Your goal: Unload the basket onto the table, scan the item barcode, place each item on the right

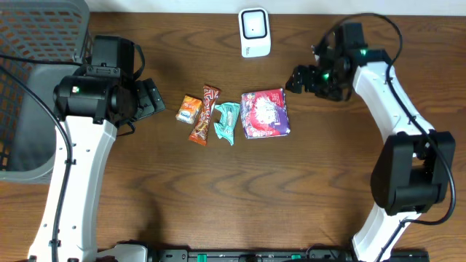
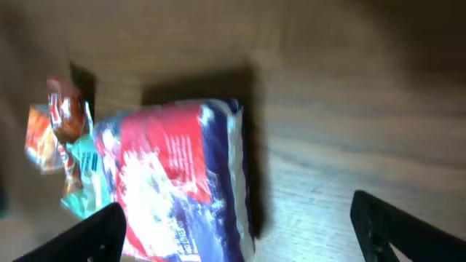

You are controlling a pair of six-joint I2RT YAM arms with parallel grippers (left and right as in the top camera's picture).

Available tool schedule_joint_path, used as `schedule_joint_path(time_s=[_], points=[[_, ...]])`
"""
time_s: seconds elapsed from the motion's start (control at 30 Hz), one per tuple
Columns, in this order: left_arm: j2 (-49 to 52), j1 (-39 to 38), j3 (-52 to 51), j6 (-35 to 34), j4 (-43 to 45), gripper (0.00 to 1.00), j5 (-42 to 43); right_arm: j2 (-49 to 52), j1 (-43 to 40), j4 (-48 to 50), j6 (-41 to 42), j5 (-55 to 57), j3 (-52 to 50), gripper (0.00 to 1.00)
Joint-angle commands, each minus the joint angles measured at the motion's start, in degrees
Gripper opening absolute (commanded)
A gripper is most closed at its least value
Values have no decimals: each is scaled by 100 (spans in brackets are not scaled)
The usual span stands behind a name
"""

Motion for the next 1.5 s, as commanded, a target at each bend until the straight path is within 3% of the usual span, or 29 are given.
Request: schedule_joint_path(time_s=[0.0,0.1,0.3,0.43,0.6,0.73,1.13,1.47], points=[[15,4,20,-55,-17,98,-33,-2,-66,789,-166,-1679,-758,91],[15,4,20,-55,-17,98,-33,-2,-57,1547,-2,-2225,-1294,89],[15,4,20,-55,-17,98,-33,0,109,2802,866,-2205,-2170,84],[15,4,20,-55,-17,98,-33,0,267,3333,1228,-2129,-2546,73],[15,4,20,-55,-17,98,-33,0,487,3357,1556,-1541,-2675,46],[15,4,20,-55,-17,98,-33,-2,673,3519,1847,-1475,-2662,1],[15,4,20,-55,-17,98,-33,-118,417,3777,2756,-1818,-1187,1],[15,4,20,-55,-17,98,-33,-109,472,4183,3781,-345,-411,1]])
